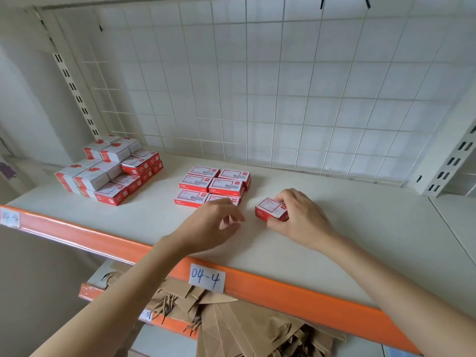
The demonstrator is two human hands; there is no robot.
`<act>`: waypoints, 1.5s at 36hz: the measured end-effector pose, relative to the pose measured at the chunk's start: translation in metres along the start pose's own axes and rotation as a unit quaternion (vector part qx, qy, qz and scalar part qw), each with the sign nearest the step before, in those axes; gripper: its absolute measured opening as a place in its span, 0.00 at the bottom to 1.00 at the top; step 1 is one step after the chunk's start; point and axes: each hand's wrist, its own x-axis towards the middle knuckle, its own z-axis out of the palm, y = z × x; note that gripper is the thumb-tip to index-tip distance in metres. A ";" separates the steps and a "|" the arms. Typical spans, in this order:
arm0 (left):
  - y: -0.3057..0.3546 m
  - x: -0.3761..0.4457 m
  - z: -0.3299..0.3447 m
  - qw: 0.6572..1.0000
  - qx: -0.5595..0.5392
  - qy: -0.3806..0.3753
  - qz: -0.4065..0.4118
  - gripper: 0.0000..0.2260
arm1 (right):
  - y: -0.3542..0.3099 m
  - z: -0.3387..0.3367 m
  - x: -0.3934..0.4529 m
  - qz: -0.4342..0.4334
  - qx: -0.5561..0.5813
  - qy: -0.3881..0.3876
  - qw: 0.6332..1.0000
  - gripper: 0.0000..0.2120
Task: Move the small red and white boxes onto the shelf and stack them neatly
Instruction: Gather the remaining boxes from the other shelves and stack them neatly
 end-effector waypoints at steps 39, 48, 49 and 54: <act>-0.178 -0.111 -0.133 0.998 0.046 0.034 -0.010 0.06 | -0.250 0.123 0.172 -0.170 -0.080 -0.041 0.981 0.24; -0.165 -0.094 -0.123 0.998 0.067 0.001 0.004 0.07 | -0.225 0.098 0.151 -0.156 -0.045 -0.013 0.987 0.16; -0.162 -0.090 -0.120 0.997 0.071 -0.005 0.011 0.08 | -0.218 0.093 0.146 -0.157 -0.051 -0.018 0.986 0.15; -0.132 -0.065 -0.103 0.994 0.094 -0.023 0.056 0.08 | -0.179 0.063 0.112 -0.137 -0.100 -0.032 0.985 0.14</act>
